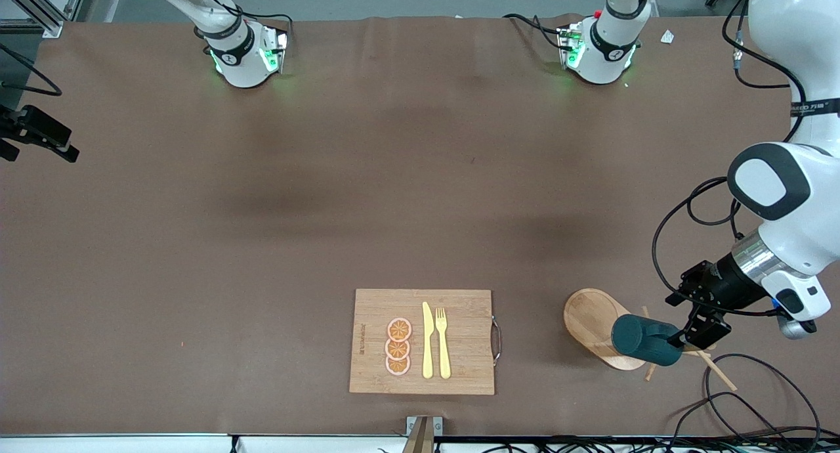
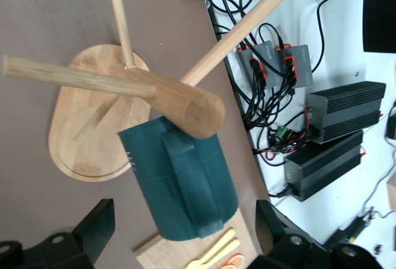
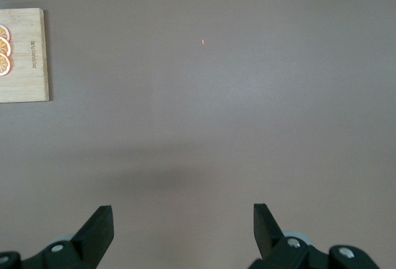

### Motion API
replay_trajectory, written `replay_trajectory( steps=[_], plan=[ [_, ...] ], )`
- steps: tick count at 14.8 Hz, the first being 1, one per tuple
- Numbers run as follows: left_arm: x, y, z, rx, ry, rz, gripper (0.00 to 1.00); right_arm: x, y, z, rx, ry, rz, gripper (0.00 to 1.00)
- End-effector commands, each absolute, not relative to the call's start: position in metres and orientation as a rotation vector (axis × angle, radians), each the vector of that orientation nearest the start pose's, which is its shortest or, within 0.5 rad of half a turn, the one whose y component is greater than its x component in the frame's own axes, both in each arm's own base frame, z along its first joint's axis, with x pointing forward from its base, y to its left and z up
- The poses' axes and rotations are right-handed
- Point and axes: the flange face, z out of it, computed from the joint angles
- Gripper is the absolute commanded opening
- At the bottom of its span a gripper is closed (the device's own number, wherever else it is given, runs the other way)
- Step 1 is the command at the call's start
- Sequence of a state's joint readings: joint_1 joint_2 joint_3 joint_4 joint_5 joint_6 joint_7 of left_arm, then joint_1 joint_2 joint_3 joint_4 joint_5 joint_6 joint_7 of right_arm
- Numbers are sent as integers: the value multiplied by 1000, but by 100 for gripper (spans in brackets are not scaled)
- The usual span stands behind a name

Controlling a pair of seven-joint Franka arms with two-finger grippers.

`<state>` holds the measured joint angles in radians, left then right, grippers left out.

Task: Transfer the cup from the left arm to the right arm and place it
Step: 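Lower the left gripper around the teal mug and close it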

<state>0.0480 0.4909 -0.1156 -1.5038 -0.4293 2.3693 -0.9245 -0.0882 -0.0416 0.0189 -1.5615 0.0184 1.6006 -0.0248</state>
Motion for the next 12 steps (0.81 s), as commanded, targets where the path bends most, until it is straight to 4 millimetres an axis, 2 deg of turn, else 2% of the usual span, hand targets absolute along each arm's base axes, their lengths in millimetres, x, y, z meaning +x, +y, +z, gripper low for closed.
replay_trajectory(
  steps=[1, 12],
  plan=[
    [739, -36, 423, 2126, 1431, 143, 100, 540, -37, 657, -3133, 57, -135, 100],
    [759, -44, 391, 2072, 1523, 38, 100, 540, -37, 656, -3133, 55, -130, 100]
  ],
)
